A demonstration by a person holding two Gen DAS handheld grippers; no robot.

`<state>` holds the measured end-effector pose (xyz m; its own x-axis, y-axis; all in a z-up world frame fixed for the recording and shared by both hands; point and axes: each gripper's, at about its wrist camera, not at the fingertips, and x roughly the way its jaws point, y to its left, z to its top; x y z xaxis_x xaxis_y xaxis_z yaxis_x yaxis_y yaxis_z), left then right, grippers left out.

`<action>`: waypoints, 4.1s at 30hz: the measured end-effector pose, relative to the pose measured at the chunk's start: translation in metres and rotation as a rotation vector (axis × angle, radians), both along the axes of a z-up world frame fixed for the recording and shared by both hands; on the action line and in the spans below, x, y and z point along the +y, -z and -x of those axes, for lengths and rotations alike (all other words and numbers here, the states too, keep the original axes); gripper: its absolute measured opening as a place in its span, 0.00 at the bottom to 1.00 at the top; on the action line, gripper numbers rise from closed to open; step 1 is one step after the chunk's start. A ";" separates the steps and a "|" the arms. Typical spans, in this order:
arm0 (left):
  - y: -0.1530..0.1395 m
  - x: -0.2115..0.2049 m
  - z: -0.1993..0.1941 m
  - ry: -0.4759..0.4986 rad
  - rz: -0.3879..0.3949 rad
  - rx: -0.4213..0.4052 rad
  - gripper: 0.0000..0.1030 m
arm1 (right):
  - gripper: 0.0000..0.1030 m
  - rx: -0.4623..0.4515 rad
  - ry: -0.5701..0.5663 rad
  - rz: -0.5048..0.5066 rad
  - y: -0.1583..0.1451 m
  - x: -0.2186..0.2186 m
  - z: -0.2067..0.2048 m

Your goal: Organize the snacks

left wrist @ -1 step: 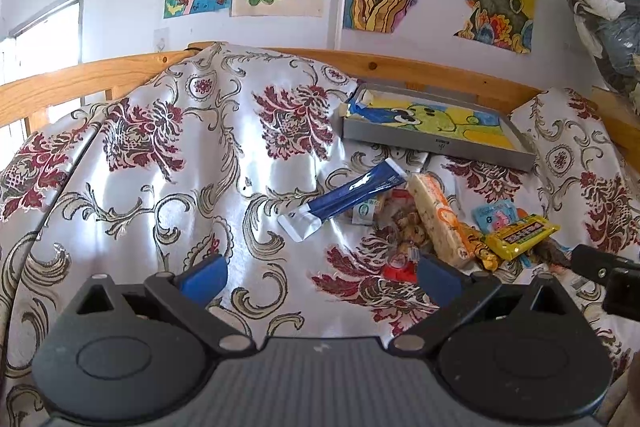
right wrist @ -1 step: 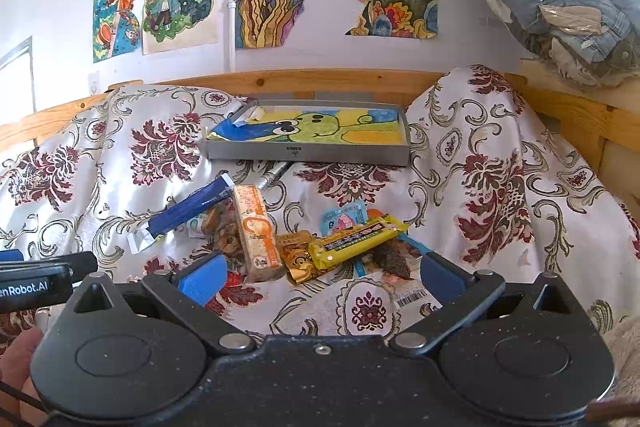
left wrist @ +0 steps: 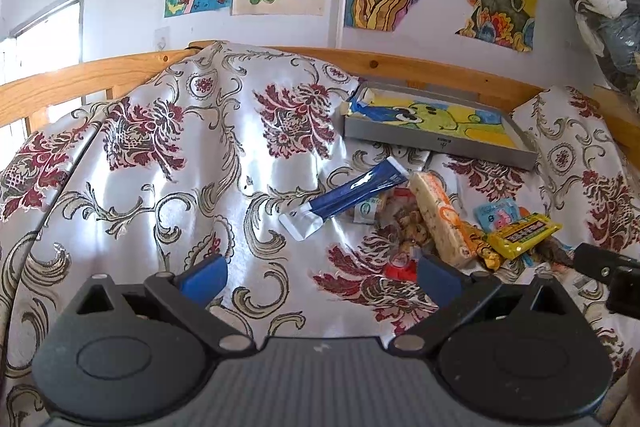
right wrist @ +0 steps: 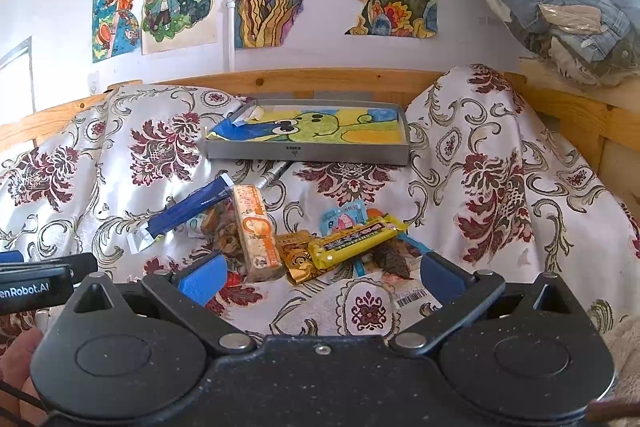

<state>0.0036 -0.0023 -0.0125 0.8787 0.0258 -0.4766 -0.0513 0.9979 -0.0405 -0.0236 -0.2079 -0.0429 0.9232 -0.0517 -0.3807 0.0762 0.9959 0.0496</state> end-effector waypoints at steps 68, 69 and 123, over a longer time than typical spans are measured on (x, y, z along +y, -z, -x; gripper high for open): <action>0.052 -0.005 -0.141 0.173 0.042 0.127 0.99 | 0.40 0.273 -0.514 0.203 0.055 0.023 -0.200; 0.052 -0.005 -0.140 0.177 0.045 0.122 0.99 | 0.40 0.275 -0.511 0.199 0.055 0.023 -0.199; 0.068 -0.095 -0.201 0.233 -0.074 0.350 0.48 | 0.34 0.029 -0.525 0.061 -0.013 -0.043 -0.212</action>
